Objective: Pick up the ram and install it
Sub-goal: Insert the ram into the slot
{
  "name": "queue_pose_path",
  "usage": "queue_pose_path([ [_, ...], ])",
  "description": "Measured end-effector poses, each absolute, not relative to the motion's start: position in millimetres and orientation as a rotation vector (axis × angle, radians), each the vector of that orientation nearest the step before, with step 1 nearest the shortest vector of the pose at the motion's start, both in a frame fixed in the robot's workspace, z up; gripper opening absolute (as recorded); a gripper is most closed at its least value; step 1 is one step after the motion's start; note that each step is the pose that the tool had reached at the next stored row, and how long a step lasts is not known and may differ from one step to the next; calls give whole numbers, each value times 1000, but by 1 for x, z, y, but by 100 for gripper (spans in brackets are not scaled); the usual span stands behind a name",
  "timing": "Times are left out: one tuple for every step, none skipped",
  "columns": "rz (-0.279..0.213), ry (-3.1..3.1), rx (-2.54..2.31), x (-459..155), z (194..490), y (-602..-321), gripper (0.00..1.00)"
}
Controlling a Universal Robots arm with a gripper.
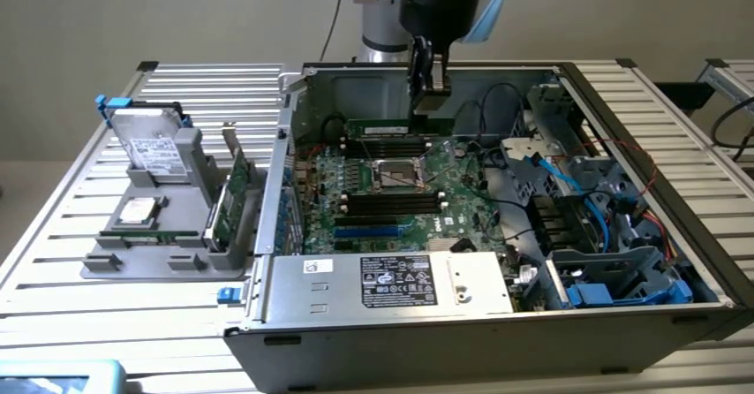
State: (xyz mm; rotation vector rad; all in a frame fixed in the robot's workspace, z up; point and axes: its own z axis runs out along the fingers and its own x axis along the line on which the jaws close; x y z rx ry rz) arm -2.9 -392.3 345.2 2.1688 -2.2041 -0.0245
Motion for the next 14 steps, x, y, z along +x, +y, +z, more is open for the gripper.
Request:
queue_pose_path([
  [-24,-2204,2169,-3,343,-392,13],
  [-24,-2204,2169,-3,342,-393,13],
  [-24,-2204,2169,-3,341,-393,13],
  [-24,-2204,2169,-3,340,-393,13],
  [-24,-2204,2168,-3,340,-393,13],
  [-24,-2204,2168,-3,339,-393,13],
  [-24,-2203,2168,-3,338,-393,13],
  [-23,-2203,2168,-3,336,-393,13],
  [-22,-2203,2167,-3,335,-393,13],
  [-22,-2202,2167,-3,333,-393,13],
  [-21,-2202,2167,-3,331,-393,13],
  [-19,-2201,2166,-3,330,-393,13],
  [-15,-2200,2164,-3,329,-393,13],
  [-11,-2199,2163,-3,328,-393,13],
])
